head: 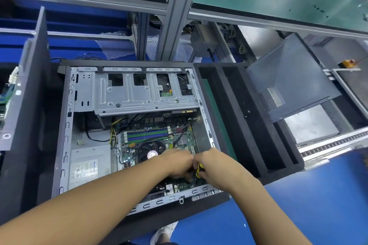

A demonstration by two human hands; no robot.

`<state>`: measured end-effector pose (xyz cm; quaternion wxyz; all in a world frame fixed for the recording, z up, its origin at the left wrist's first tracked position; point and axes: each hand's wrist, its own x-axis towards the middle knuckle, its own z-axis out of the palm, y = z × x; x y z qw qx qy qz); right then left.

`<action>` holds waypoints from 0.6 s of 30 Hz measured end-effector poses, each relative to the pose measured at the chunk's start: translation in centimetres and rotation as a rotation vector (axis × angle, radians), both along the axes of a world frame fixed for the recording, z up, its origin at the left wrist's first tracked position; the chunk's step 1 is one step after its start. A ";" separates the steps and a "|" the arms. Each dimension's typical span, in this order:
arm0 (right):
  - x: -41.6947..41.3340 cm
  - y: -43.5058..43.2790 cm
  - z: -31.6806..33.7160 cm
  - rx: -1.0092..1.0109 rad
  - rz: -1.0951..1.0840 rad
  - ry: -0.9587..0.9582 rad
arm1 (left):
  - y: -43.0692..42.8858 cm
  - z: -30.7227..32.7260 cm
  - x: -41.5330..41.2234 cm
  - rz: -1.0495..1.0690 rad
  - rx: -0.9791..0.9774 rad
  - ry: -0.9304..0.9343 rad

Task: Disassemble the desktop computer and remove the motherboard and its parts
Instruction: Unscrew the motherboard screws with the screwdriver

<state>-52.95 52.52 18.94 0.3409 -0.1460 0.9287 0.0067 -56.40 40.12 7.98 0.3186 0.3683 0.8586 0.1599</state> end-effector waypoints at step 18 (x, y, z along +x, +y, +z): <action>0.1 0.1 0.1 0.002 -0.001 -0.001 | 0.2 -0.1 0.1 0.063 0.027 0.026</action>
